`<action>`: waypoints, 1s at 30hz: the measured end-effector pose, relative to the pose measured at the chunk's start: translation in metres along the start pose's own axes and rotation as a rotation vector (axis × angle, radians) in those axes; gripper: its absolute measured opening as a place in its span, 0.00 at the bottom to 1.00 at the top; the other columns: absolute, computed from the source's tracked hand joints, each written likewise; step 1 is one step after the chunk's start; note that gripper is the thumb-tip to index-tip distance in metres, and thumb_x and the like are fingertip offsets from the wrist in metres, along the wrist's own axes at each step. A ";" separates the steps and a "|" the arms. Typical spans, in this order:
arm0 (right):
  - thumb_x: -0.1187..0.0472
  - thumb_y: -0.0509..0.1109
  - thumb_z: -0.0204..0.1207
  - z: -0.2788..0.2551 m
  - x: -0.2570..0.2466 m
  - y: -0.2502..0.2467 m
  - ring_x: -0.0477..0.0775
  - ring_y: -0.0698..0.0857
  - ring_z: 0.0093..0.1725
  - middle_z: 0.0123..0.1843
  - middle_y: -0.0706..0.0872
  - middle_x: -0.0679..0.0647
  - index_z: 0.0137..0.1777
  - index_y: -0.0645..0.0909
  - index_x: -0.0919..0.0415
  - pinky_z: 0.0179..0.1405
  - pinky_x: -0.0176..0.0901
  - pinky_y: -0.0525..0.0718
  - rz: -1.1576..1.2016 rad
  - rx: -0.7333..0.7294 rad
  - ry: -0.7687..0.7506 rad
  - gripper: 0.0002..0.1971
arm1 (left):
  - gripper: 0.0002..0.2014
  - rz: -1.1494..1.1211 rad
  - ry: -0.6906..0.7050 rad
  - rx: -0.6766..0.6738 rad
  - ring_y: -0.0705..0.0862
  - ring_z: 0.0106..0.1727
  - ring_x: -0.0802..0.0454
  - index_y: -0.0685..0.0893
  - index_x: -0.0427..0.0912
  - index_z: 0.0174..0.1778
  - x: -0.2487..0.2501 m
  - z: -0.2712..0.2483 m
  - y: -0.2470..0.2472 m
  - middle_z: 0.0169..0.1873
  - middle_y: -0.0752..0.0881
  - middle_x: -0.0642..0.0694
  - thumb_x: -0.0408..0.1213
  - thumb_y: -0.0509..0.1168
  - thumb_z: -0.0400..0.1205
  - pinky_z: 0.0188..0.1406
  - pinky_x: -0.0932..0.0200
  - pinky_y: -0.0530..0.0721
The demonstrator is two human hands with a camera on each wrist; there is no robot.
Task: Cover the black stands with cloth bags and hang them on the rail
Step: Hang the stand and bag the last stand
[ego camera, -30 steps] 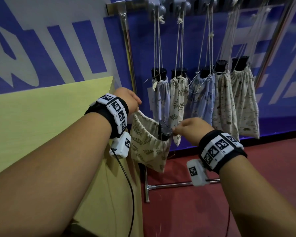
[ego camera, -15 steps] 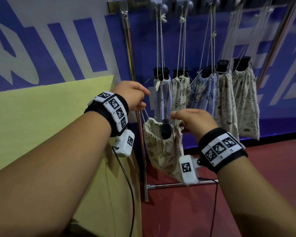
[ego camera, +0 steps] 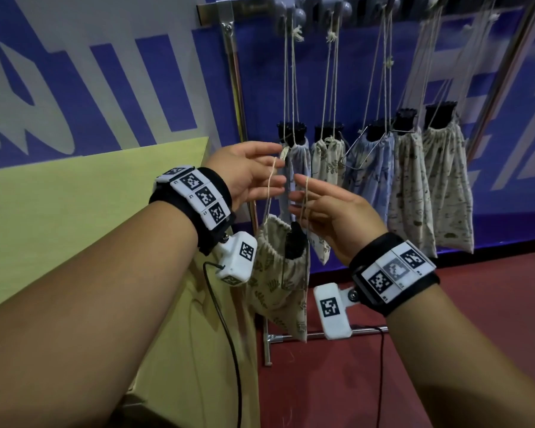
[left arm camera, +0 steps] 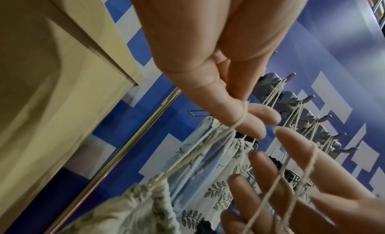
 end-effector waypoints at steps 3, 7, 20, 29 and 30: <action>0.78 0.64 0.87 -0.001 0.002 0.003 0.66 0.93 0.64 0.61 0.94 0.63 0.73 0.89 0.53 0.70 0.58 0.90 -0.003 0.021 -0.005 0.25 | 0.12 0.013 0.033 -0.020 0.92 0.37 0.52 0.88 0.39 0.65 -0.001 0.000 0.002 0.47 0.91 0.41 0.32 0.72 0.86 0.42 0.56 0.93; 0.73 0.68 0.88 0.002 -0.002 0.002 0.61 0.93 0.54 0.56 0.93 0.63 0.76 0.87 0.52 0.69 0.61 0.91 0.101 0.054 -0.053 0.23 | 0.28 0.347 0.061 -0.011 0.83 0.37 0.53 0.95 0.47 0.46 -0.001 0.006 0.008 0.38 0.87 0.48 0.67 0.62 0.85 0.46 0.55 0.87; 0.56 0.69 0.91 0.016 0.012 -0.039 0.47 0.67 0.30 0.35 0.81 0.45 0.71 0.89 0.33 0.30 0.44 0.69 -0.138 0.286 -0.104 0.17 | 0.33 0.321 -0.090 0.022 0.59 0.23 0.49 0.61 0.53 0.24 0.001 0.004 0.008 0.23 0.61 0.49 0.75 0.66 0.76 0.26 0.58 0.59; 0.58 0.68 0.91 0.011 0.016 -0.053 0.40 0.78 0.27 0.60 0.95 0.46 0.66 0.91 0.37 0.29 0.37 0.80 -0.437 0.404 -0.089 0.15 | 0.34 0.545 0.014 0.345 0.69 0.21 0.45 0.63 0.49 0.22 0.011 0.004 -0.023 0.17 0.68 0.48 0.72 0.70 0.74 0.35 0.51 0.72; 0.58 0.68 0.91 0.010 0.018 -0.054 0.44 0.80 0.30 0.62 0.95 0.46 0.66 0.91 0.37 0.32 0.40 0.81 -0.456 0.406 -0.080 0.15 | 0.34 0.568 0.022 0.360 0.70 0.22 0.45 0.63 0.48 0.23 0.011 0.004 -0.022 0.18 0.71 0.46 0.71 0.70 0.74 0.35 0.52 0.73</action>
Point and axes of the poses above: each hand's wrist, its own z-axis towards the middle knuckle, its own y-axis out of the palm, x = y × z, the point moved 6 cm from there along z, towards the middle knuckle
